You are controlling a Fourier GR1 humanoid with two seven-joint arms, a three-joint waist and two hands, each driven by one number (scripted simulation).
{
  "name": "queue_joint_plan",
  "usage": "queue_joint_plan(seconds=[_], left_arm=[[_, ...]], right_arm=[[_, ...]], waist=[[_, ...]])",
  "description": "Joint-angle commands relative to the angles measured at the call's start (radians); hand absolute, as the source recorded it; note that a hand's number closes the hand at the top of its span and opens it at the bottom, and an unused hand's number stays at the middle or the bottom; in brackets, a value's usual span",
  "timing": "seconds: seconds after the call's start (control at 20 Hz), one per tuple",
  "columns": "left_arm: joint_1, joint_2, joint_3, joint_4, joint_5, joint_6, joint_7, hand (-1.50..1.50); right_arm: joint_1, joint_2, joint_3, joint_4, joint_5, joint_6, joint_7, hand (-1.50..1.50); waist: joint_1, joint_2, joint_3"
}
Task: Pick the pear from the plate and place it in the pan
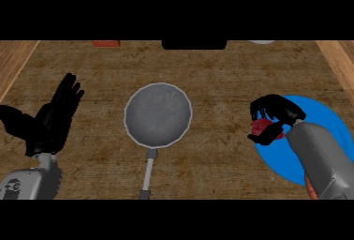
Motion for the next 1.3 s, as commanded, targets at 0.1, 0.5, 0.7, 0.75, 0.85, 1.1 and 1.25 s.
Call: queue_joint_plan(seconds=[0.1, 0.5, 0.7, 0.75, 0.85, 1.1, 1.25], left_arm=[[-0.014, -0.003, -0.023, 0.000, -0.002, -0.018, 0.002, 0.00], [-0.027, -0.025, -0.069, 0.033, -0.008, -0.039, 0.012, 0.00], [-0.058, -0.034, -0.080, 0.043, -0.005, -0.046, 0.016, 0.00], [-0.079, -0.025, -0.077, 0.042, -0.010, -0.043, 0.027, 0.00], [-0.080, -0.046, -0.101, 0.045, -0.012, -0.049, 0.021, 0.00], [-0.115, -0.062, -0.111, 0.059, -0.018, -0.040, 0.024, 0.00], [-0.123, -0.055, -0.109, 0.078, -0.020, -0.050, 0.021, 0.00]], right_arm=[[-0.076, 0.309, 0.062, -0.029, 0.066, -0.124, 0.370, 1.50], [-0.337, 0.318, 0.199, -0.161, 0.202, -0.281, 0.807, 1.50], [-0.461, 0.319, 0.286, -0.193, 0.248, -0.262, 1.046, 1.50], [-0.474, 0.319, 0.305, -0.202, 0.236, -0.262, 1.101, 1.50], [-0.549, 0.319, 0.327, -0.212, 0.231, -0.234, 1.233, 1.50], [-0.646, 0.320, 0.440, -0.251, 0.176, -0.209, 1.533, 1.50], [-0.688, 0.320, 0.508, -0.276, 0.132, -0.203, 1.696, 1.50]], waist=[[0.073, -0.014, -0.009], [0.128, -0.036, -0.010], [0.153, -0.027, -0.009], [0.166, -0.023, -0.006], [0.180, -0.014, -0.007], [0.197, 0.003, -0.004], [0.182, 0.008, -0.003]])
